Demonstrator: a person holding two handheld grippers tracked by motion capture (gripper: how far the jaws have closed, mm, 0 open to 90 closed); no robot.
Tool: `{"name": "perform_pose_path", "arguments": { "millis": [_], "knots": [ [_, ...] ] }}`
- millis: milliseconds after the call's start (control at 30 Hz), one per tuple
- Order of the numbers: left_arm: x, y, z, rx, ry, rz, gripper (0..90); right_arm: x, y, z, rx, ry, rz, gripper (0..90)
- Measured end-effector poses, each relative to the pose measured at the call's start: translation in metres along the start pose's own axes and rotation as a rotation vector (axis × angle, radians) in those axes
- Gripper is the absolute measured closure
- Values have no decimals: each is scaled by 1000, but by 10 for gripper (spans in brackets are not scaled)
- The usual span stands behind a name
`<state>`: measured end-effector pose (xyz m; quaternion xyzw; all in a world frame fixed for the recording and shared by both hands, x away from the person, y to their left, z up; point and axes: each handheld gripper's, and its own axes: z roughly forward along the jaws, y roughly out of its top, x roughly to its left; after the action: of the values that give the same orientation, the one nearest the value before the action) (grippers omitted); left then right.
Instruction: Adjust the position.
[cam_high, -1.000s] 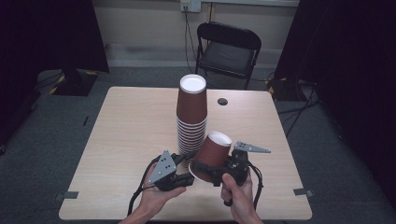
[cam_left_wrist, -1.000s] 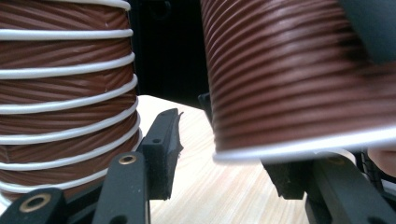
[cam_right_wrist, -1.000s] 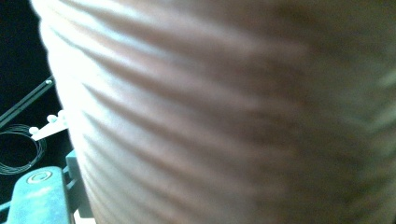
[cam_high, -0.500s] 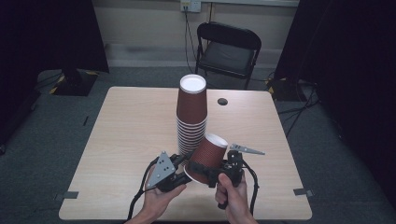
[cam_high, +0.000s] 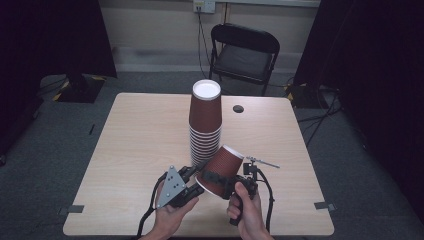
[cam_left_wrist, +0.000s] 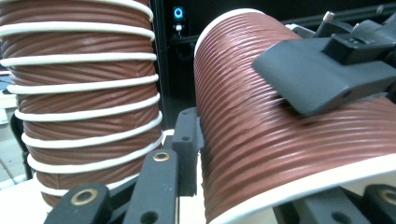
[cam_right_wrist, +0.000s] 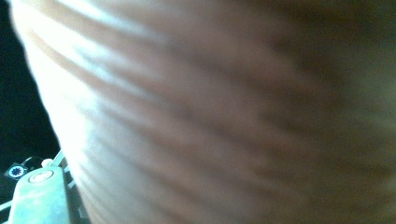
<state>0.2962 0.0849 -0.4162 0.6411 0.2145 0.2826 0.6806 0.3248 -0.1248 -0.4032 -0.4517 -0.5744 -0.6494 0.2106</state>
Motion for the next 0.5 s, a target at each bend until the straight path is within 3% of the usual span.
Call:
{"name": "perform_pose_path", "arguments": {
  "millis": [233,500],
  "knots": [
    [2,-2,0,10,11,81,837,3,-3,0,-6,-19,-7,116],
    [4,-3,-1,-5,3,61,848,1,-3,1,-12,8,-16,109]
  ]
}}
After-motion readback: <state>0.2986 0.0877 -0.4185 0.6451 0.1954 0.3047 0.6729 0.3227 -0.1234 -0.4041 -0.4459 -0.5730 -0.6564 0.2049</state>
